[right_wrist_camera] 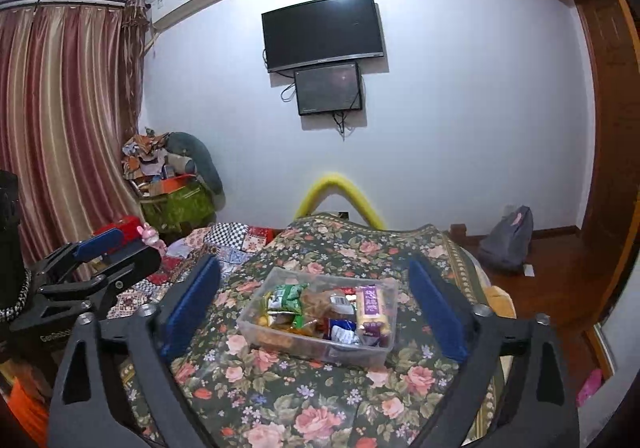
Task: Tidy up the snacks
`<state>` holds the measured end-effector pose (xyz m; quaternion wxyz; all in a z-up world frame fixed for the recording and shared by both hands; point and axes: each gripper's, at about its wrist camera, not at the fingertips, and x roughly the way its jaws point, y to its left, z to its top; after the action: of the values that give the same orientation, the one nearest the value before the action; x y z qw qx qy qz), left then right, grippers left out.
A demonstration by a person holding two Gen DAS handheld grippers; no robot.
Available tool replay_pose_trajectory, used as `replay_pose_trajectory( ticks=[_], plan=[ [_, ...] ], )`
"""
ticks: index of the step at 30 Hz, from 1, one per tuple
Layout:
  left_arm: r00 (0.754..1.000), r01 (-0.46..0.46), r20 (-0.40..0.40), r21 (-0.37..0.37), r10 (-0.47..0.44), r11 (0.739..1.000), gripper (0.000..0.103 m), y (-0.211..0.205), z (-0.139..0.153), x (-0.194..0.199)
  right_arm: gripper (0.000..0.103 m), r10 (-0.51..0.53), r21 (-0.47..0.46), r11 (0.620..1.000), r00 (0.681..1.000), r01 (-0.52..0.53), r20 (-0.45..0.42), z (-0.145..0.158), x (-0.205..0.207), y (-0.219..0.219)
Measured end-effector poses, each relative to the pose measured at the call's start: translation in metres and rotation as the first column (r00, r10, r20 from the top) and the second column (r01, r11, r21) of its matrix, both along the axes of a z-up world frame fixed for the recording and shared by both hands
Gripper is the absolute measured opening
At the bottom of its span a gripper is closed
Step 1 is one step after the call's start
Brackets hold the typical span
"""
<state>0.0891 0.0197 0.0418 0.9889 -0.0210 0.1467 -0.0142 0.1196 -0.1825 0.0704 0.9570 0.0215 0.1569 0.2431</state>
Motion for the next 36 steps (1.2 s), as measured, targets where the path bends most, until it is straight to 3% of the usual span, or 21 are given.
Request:
replay_pose_trajectory(
  ticks=[9,36],
  plan=[
    [1.000,-0.010,0.000,-0.003,0.010,1.000,0.102,0.001,-0.002,-0.009,0.103,-0.011,-0.011,1.000,1.000,0.011,0.007,-0.002,-0.015,-0.005],
    [1.000,-0.021,0.005,0.009,0.021,1.000,0.103,0.000,-0.007,-0.016,0.103,-0.006,-0.011,1.000,1.000,0.006,0.021,-0.006,-0.024,0.000]
  ],
)
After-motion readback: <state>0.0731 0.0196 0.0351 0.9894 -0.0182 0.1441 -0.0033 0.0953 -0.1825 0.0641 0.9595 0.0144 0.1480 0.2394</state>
